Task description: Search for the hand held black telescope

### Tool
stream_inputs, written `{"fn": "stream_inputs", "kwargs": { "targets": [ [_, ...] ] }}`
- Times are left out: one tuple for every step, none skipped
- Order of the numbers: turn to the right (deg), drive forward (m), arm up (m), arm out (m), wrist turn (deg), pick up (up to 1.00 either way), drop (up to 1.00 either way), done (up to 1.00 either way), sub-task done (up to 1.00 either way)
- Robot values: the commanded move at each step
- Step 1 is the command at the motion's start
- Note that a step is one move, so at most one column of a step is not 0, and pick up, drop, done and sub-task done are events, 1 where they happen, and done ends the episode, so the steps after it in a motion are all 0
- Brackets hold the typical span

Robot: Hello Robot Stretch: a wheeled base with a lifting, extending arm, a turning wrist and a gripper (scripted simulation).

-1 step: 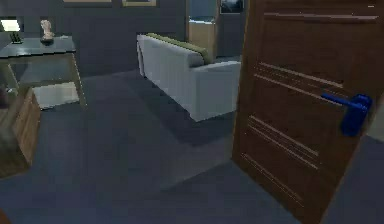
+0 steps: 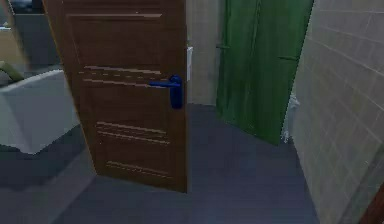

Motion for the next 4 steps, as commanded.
{"fn": "stream_inputs", "kwargs": {
  "targets": [
    [12.0,0.00,0.00,0.00,0.0,0.00,0.00,0.00,0.00],
    [0.0,0.10,0.00,0.00,0.0,0.00,0.00,0.00,0.00],
    [45.0,0.00,0.00,0.00,0.0,0.00,0.00,0.00,0.00],
    [24.0,0.00,0.00,0.00,0.0,0.00,0.00,0.00,0.00]
  ]
}}
